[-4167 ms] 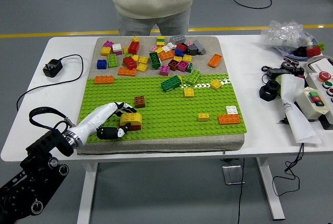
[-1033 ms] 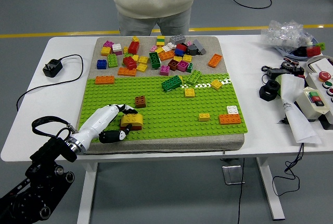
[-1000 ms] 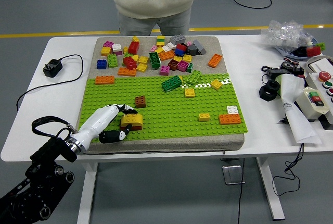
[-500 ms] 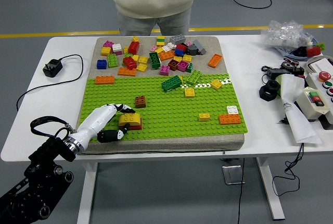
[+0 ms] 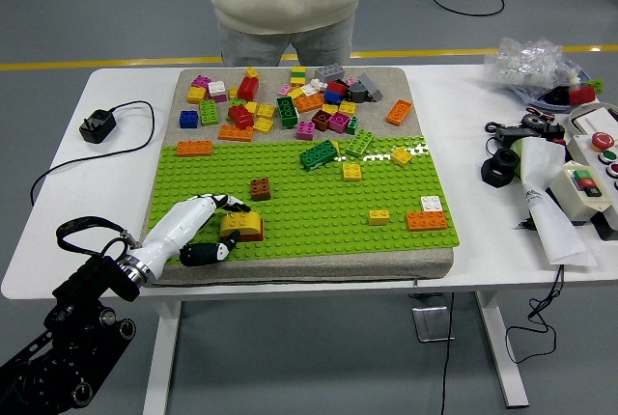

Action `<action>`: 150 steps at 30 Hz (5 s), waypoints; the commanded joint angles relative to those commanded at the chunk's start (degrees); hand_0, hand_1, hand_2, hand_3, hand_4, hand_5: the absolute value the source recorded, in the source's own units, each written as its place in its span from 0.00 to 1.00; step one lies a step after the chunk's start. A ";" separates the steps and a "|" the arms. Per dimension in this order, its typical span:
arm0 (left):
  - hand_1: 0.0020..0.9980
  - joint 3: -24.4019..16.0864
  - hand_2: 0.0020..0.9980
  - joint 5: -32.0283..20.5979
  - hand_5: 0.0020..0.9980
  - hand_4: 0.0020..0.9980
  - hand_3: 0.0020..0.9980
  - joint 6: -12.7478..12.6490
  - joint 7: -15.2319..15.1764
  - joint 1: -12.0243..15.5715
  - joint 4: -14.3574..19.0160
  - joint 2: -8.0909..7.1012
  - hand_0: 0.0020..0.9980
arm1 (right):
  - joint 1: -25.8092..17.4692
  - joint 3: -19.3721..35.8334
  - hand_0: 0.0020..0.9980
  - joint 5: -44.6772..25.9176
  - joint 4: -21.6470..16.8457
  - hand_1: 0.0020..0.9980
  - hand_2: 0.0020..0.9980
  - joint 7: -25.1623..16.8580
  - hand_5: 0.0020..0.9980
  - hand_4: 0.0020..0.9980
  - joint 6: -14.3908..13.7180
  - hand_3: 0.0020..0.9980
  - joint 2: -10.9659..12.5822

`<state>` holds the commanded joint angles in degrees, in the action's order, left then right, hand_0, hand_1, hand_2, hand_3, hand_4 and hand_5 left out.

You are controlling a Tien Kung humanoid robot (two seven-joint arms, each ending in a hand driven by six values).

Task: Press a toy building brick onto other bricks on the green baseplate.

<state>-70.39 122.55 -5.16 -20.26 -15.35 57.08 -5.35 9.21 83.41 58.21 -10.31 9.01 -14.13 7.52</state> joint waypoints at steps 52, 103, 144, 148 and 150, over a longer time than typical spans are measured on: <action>0.77 -0.04 0.61 -0.95 0.08 0.85 0.65 -0.44 -0.57 -1.34 -0.82 0.40 0.91 | 0.17 0.22 0.80 -0.18 0.00 0.73 0.76 -0.13 0.67 1.00 0.14 0.75 -0.13; 0.77 -2.44 0.61 -1.82 0.09 0.85 0.65 0.52 -0.61 -0.72 3.83 -1.33 0.92 | 0.07 0.45 0.80 -0.03 0.00 0.73 0.75 -0.23 0.67 1.00 0.38 0.74 -0.05; 0.76 -2.57 0.60 -0.09 0.04 0.78 0.64 -0.83 -2.09 -2.95 -2.84 -2.77 0.92 | 0.14 0.33 0.80 -0.10 0.00 0.73 0.75 0.11 0.67 1.00 0.33 0.74 -0.18; 0.76 -2.65 0.60 -0.22 0.04 0.78 0.64 -0.78 -2.06 -2.96 -2.80 -2.57 0.92 | 0.19 0.32 0.80 -0.14 0.00 0.73 0.75 0.12 0.67 1.00 0.27 0.74 -0.17; 0.76 -2.66 0.60 -0.29 0.04 0.78 0.63 -0.79 -2.06 -2.96 -2.81 -2.51 0.92 | 0.19 0.28 0.80 -0.15 0.00 0.73 0.75 0.08 0.67 1.00 0.24 0.74 -0.19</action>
<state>-73.06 122.26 -5.95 -22.32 -18.31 54.27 -7.86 9.40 83.68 58.06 -10.31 9.09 -13.89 7.33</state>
